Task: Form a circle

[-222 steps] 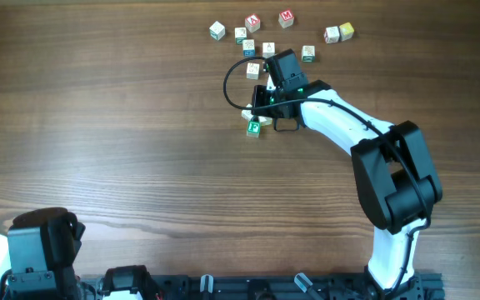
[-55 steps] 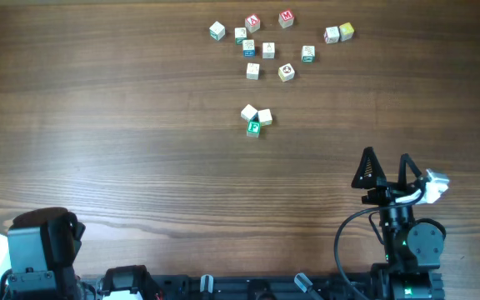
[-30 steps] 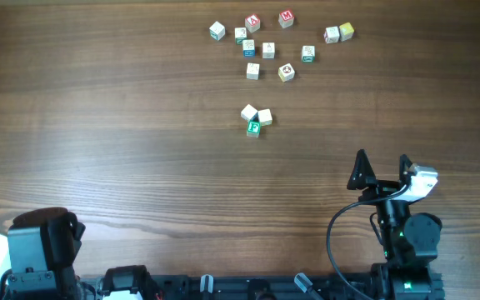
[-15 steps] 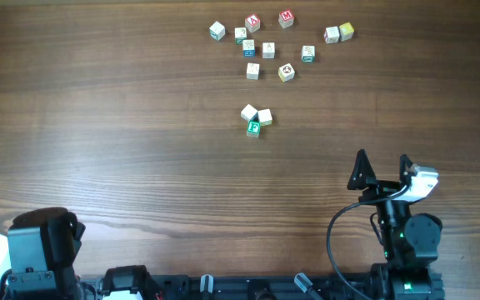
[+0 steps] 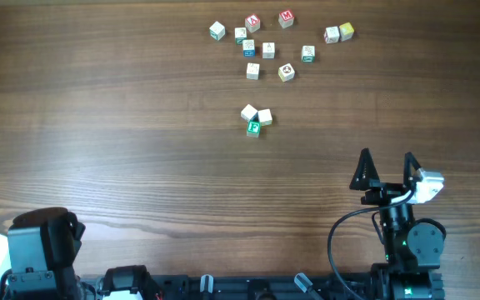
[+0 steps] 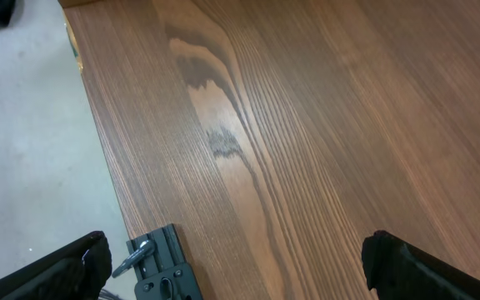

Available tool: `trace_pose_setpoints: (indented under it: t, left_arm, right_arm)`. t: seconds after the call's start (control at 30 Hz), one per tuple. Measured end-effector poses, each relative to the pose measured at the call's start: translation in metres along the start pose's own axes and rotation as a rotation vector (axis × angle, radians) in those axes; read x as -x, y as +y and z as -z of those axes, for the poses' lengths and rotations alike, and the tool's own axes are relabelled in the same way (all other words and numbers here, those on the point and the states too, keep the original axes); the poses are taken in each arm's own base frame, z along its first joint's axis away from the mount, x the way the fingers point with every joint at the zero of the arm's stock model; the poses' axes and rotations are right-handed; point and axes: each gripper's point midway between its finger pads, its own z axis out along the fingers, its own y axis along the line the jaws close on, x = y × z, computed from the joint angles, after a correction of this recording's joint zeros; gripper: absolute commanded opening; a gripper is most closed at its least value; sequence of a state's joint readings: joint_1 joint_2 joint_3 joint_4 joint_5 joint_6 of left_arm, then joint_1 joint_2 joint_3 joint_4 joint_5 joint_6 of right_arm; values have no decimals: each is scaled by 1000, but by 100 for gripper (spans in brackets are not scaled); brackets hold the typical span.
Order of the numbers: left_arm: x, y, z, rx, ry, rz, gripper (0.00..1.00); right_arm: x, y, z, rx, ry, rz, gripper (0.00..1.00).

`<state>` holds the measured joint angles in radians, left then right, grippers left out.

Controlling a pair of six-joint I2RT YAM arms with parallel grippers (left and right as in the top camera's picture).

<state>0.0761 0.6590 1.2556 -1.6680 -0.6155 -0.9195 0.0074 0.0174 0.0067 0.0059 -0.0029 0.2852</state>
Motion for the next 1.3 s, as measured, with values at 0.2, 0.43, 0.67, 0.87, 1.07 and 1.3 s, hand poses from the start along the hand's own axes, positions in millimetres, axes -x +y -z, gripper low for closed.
trace_pose_setpoints:
  t: [0.2, 0.43, 0.67, 0.87, 1.07, 1.3]
  left_arm:
    - [0, 0, 0, 0, 0, 0, 100]
    - [0, 0, 0, 0, 0, 0, 100]
    - [0, 0, 0, 0, 0, 0, 100]
    - [0, 0, 0, 0, 0, 0, 100]
    - [0, 0, 0, 0, 0, 0, 100]
    - [0, 0, 0, 0, 0, 0, 100]
  right_arm:
    - [-1, 0, 0, 0, 4, 137, 100]
    - [-2, 2, 0, 15, 10, 180, 100]
    - [-2, 3, 0, 18, 10, 173, 100]
    - [-2, 3, 0, 18, 10, 173, 100]
    - [-2, 3, 0, 18, 10, 173, 100]
    - [-2, 3, 0, 18, 10, 173, 100]
